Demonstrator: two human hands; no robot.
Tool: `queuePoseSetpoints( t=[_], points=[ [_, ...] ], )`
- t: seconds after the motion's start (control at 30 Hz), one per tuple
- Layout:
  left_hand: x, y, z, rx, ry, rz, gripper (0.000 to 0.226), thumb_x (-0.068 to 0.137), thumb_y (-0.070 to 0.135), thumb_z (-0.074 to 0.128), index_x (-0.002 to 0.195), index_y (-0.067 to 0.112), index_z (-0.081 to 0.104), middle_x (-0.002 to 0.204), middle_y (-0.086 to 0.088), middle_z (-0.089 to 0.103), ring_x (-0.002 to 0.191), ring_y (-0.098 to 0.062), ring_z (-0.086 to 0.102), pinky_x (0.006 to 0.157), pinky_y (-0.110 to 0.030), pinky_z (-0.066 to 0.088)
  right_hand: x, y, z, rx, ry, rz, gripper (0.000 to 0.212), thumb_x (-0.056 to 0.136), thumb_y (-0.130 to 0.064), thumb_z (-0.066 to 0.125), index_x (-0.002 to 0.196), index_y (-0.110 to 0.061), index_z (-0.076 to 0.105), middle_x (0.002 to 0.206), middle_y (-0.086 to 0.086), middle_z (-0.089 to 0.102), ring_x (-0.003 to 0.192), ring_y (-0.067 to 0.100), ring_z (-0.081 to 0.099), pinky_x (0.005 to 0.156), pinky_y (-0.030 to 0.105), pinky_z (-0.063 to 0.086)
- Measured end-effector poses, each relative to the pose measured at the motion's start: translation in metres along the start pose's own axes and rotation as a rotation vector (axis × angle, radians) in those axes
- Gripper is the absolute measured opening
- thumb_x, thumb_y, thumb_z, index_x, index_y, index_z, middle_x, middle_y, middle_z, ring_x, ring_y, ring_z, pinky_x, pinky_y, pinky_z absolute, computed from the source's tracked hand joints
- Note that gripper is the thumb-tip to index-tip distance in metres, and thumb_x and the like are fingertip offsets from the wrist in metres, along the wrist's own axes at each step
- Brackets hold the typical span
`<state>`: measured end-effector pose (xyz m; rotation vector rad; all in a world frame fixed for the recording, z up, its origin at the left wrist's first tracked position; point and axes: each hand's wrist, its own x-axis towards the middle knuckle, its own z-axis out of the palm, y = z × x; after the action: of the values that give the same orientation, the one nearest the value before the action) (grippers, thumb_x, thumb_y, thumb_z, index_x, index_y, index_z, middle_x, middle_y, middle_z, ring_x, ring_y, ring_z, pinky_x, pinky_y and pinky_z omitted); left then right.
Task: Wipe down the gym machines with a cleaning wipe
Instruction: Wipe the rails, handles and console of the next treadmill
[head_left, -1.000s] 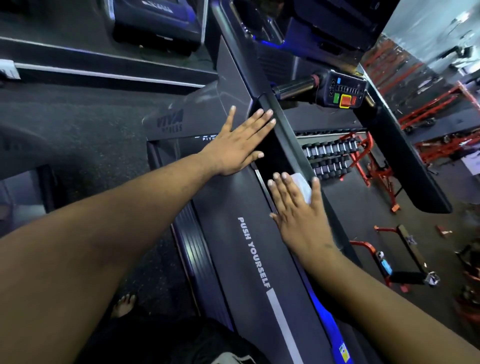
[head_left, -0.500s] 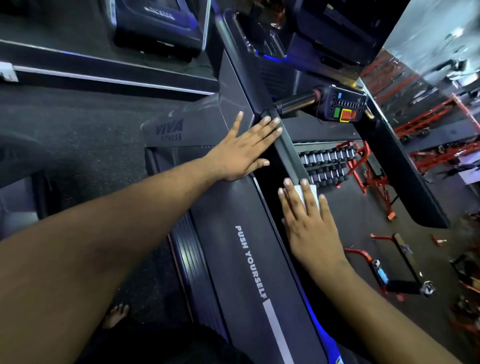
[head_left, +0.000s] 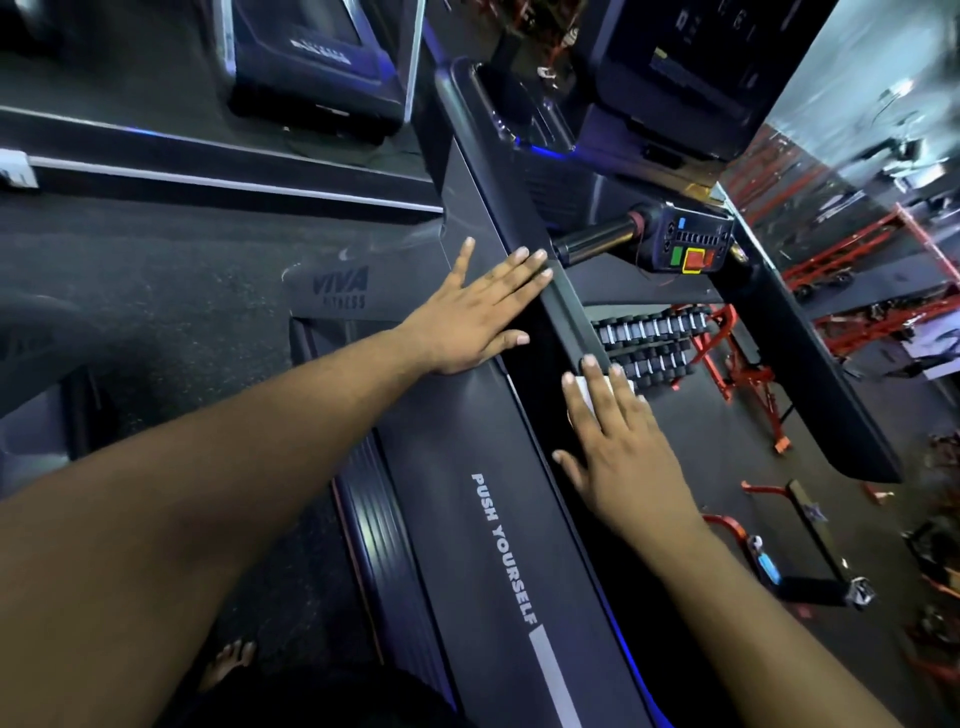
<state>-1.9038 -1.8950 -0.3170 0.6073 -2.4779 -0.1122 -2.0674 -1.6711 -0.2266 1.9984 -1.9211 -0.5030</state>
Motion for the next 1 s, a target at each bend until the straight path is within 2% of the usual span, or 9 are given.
queuePoseSetpoints(
  t=[0.27, 0.33, 0.47, 0.53, 0.63, 0.7, 0.8, 0.9, 1.0],
  points=[
    [0.010, -0.013, -0.008, 0.024, 0.006, 0.016, 0.069, 0.106, 0.051, 0.026, 0.163, 0.017, 0.007, 0.171, -0.005, 0.003, 0.158, -0.020, 0.001, 0.119, -0.070, -0.002, 0.093, -0.016, -0.014, 0.100, 0.023, 0.083, 0.100, 0.088, -0.047, 0.068, 0.162, -0.016, 0.009, 0.169, 0.013, 0.006, 0.155, 0.035, 0.013, 0.120, 0.054, 0.029],
    [0.008, -0.016, -0.009, 0.029, 0.006, 0.005, 0.067, 0.107, 0.048, 0.029, 0.163, 0.019, 0.006, 0.171, -0.004, 0.002, 0.158, -0.019, 0.002, 0.119, -0.071, -0.002, 0.077, -0.022, -0.017, -0.041, 0.022, 0.089, 0.100, 0.090, -0.050, 0.062, 0.162, -0.012, 0.003, 0.170, 0.013, -0.001, 0.155, 0.036, 0.008, 0.120, 0.057, 0.026],
    [0.003, -0.023, -0.005, 0.054, 0.009, -0.015, 0.068, 0.107, 0.042, 0.035, 0.163, 0.021, 0.003, 0.172, -0.003, 0.002, 0.158, -0.019, 0.003, 0.118, -0.072, 0.001, 0.017, -0.042, -0.001, -0.490, -0.205, -0.025, 0.097, 0.102, -0.054, 0.036, 0.153, 0.005, -0.021, 0.161, 0.025, -0.030, 0.151, 0.042, -0.023, 0.116, 0.073, -0.003],
    [0.002, -0.020, -0.003, 0.041, 0.015, -0.042, 0.069, 0.107, 0.041, 0.037, 0.163, 0.022, 0.001, 0.172, -0.002, -0.001, 0.158, -0.019, 0.002, 0.118, -0.072, 0.001, 0.019, -0.046, 0.005, -0.609, -0.256, -0.089, 0.100, 0.102, -0.061, 0.031, 0.150, 0.007, -0.025, 0.159, 0.027, -0.033, 0.149, 0.042, -0.028, 0.110, 0.077, -0.015],
    [0.004, -0.011, 0.000, -0.001, 0.013, -0.086, 0.069, 0.108, 0.038, 0.037, 0.163, 0.021, -0.001, 0.172, -0.001, -0.005, 0.158, -0.018, -0.001, 0.119, -0.070, -0.001, 0.064, -0.056, 0.001, -0.700, -0.267, -0.119, 0.106, 0.096, -0.073, 0.026, 0.152, 0.003, -0.024, 0.162, 0.023, -0.028, 0.149, 0.040, -0.028, 0.103, 0.080, -0.022],
    [0.003, -0.012, -0.001, -0.013, 0.014, -0.127, 0.068, 0.108, 0.035, 0.035, 0.163, 0.020, -0.002, 0.171, 0.000, -0.006, 0.158, -0.016, -0.003, 0.120, -0.069, -0.002, 0.092, -0.060, -0.003, -0.731, -0.245, -0.129, 0.105, 0.095, -0.075, 0.023, 0.154, 0.000, -0.022, 0.162, 0.022, -0.028, 0.149, 0.039, -0.029, 0.105, 0.080, -0.019],
    [0.002, -0.017, -0.011, -0.022, 0.007, -0.181, 0.065, 0.108, 0.034, 0.032, 0.163, 0.018, 0.000, 0.171, 0.001, -0.007, 0.158, -0.015, -0.003, 0.120, -0.068, -0.004, 0.094, -0.053, -0.011, -0.611, -0.210, -0.133, 0.102, 0.096, -0.074, 0.025, 0.156, -0.004, -0.019, 0.165, 0.016, -0.025, 0.151, 0.034, -0.027, 0.114, 0.074, -0.004],
    [0.004, -0.025, -0.015, -0.025, 0.007, -0.204, 0.064, 0.108, 0.032, 0.034, 0.164, 0.018, 0.005, 0.171, 0.002, -0.004, 0.157, -0.014, -0.002, 0.120, -0.067, -0.006, 0.068, -0.031, -0.016, -0.326, -0.111, -0.006, 0.105, 0.092, -0.074, 0.038, 0.159, -0.012, -0.014, 0.167, 0.008, -0.024, 0.154, 0.030, -0.019, 0.118, 0.067, 0.009],
    [0.014, -0.025, -0.019, 0.003, -0.003, -0.166, 0.062, 0.108, 0.033, 0.033, 0.164, 0.020, 0.009, 0.171, 0.004, 0.001, 0.157, -0.013, 0.000, 0.119, -0.068, -0.007, 0.077, -0.020, -0.023, -0.033, -0.011, 0.062, 0.112, 0.085, -0.068, 0.059, 0.162, -0.019, -0.004, 0.170, 0.007, -0.009, 0.157, 0.030, 0.002, 0.118, 0.060, 0.026]
  ],
)
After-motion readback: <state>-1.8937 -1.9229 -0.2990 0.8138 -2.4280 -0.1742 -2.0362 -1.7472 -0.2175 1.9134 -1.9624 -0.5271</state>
